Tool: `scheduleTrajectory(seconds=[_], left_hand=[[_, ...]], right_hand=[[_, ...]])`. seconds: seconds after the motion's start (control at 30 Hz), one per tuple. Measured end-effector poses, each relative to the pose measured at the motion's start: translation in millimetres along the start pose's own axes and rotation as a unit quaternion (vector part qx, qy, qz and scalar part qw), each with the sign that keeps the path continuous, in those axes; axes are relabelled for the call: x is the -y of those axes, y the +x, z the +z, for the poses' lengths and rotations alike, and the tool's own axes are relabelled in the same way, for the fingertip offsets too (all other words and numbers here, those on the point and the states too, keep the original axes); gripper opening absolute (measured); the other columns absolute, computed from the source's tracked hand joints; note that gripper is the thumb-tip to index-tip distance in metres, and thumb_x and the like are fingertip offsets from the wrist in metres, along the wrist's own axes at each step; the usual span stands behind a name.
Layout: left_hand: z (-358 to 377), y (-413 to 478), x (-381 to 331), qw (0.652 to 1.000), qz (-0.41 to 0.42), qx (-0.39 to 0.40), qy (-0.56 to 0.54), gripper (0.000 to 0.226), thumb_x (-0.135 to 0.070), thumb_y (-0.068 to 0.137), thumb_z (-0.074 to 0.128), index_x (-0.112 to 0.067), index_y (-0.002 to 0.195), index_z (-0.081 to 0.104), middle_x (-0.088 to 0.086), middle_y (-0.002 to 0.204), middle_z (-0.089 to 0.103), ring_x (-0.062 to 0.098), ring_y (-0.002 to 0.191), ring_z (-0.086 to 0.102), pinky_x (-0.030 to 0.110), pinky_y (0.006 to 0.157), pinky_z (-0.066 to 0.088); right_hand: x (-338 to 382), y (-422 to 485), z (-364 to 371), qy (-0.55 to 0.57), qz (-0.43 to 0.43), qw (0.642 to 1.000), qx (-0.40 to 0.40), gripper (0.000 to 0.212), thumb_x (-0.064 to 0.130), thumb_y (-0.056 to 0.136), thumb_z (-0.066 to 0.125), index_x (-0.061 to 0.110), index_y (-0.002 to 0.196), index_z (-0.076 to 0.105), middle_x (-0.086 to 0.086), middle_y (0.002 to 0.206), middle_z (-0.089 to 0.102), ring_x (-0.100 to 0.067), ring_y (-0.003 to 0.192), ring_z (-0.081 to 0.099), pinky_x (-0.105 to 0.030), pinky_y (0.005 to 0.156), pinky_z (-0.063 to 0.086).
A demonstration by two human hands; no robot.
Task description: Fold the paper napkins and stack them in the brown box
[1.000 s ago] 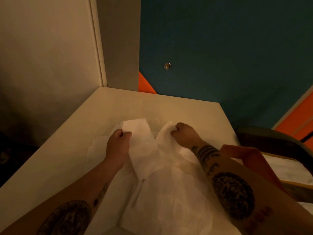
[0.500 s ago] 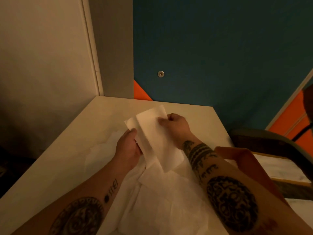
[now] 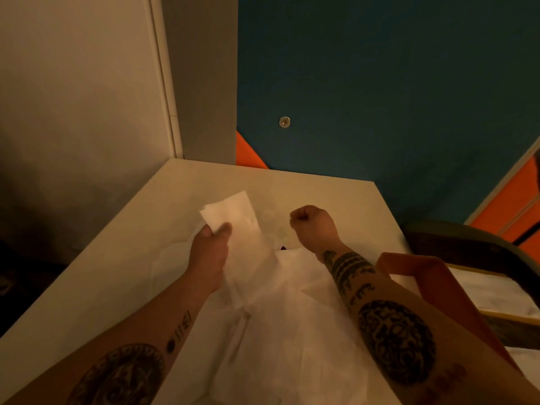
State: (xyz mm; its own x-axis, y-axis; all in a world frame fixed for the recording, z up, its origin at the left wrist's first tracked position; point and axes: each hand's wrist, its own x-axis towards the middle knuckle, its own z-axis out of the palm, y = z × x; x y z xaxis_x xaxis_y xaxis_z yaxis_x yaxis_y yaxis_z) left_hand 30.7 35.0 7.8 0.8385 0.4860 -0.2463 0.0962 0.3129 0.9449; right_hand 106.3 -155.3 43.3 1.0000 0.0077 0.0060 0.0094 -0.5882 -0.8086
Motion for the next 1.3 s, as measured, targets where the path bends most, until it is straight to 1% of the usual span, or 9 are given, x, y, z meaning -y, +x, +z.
scheduleTrajectory(seconds=[0.07,0.17,0.27,0.4,0.47,0.63,0.8,0.97,1.3], left_hand=[[-12,5,1,1.000,0.005,-0.020,-0.016,0.019,-0.022,0.098,0.065,-0.015,0.115,0.070,0.007,0.099,0.074,0.033,0.096,0.070,0.047,0.087,0.056],[-25,8,3,0.999,0.008,-0.026,-0.040,0.023,-0.021,0.096,0.067,-0.014,0.117,0.070,0.010,0.106,0.075,0.033,0.098,0.070,0.042,0.081,0.057],[-31,6,1,0.998,0.005,-0.036,-0.054,0.019,-0.020,0.097,0.066,-0.017,0.115,0.069,0.008,0.104,0.074,0.030,0.096,0.070,0.040,0.080,0.057],[-31,0,-1,0.998,0.009,-0.042,-0.046,0.018,-0.020,0.100,0.063,-0.017,0.117,0.066,0.005,0.097,0.071,0.018,0.077,0.066,0.029,0.062,0.050],[-28,-3,-1,0.998,0.009,-0.043,-0.053,0.020,-0.019,0.099,0.063,-0.015,0.119,0.067,0.006,0.100,0.072,0.020,0.080,0.067,0.031,0.065,0.051],[-18,-7,-2,0.998,0.022,-0.045,-0.046,0.021,-0.021,0.099,0.064,-0.018,0.120,0.067,0.006,0.104,0.073,0.022,0.086,0.069,0.034,0.071,0.054],[1,-17,-4,0.998,0.034,-0.037,-0.038,0.020,-0.025,0.099,0.063,-0.020,0.118,0.065,0.004,0.100,0.070,0.020,0.085,0.065,0.033,0.073,0.051],[27,-36,-13,0.999,0.024,-0.019,-0.031,0.034,-0.041,0.091,0.067,-0.023,0.120,0.067,0.006,0.107,0.073,0.030,0.099,0.069,0.052,0.094,0.056],[49,-69,-19,0.997,0.045,-0.020,-0.053,0.022,-0.039,0.096,0.061,-0.031,0.117,0.065,0.002,0.113,0.071,0.030,0.105,0.066,0.054,0.099,0.052]], right_hand=[[-19,7,-2,-0.184,-0.018,0.979,0.087,0.030,0.021,0.095,0.059,0.020,0.124,0.067,-0.004,0.129,0.064,-0.025,0.118,0.059,-0.033,0.101,0.048],[-41,5,7,-0.370,-0.043,0.903,0.213,0.050,0.032,0.096,0.058,0.025,0.144,0.050,-0.003,0.149,0.046,-0.027,0.134,0.045,-0.042,0.113,0.038],[-47,-2,13,-0.411,-0.070,0.887,0.198,0.044,0.035,0.098,0.050,0.028,0.141,0.051,-0.004,0.141,0.049,-0.028,0.129,0.047,-0.048,0.107,0.039],[-44,-5,8,-0.452,-0.073,0.867,0.199,0.031,0.037,0.097,0.047,0.027,0.123,0.060,-0.003,0.127,0.057,-0.027,0.119,0.048,-0.050,0.104,0.031],[-43,-4,3,-0.455,-0.061,0.867,0.191,0.030,0.037,0.096,0.046,0.026,0.120,0.060,-0.003,0.126,0.057,-0.028,0.118,0.050,-0.051,0.104,0.030],[-24,-1,-20,-0.347,-0.035,0.931,0.109,0.017,0.038,0.097,0.045,0.024,0.101,0.055,-0.001,0.110,0.060,-0.023,0.103,0.054,-0.046,0.099,0.036],[10,-6,-53,-0.071,-0.048,0.996,0.006,0.015,0.031,0.097,0.057,0.016,0.097,0.060,0.001,0.090,0.060,-0.023,0.087,0.059,-0.036,0.077,0.048],[33,-27,-76,0.133,-0.057,0.989,0.032,0.011,0.031,0.095,0.067,0.021,0.099,0.068,0.002,0.093,0.072,-0.019,0.084,0.069,-0.036,0.074,0.059],[37,-60,-107,0.230,-0.062,0.969,0.063,0.007,0.029,0.094,0.069,0.023,0.095,0.073,0.003,0.096,0.075,-0.020,0.089,0.071,-0.034,0.075,0.060]])
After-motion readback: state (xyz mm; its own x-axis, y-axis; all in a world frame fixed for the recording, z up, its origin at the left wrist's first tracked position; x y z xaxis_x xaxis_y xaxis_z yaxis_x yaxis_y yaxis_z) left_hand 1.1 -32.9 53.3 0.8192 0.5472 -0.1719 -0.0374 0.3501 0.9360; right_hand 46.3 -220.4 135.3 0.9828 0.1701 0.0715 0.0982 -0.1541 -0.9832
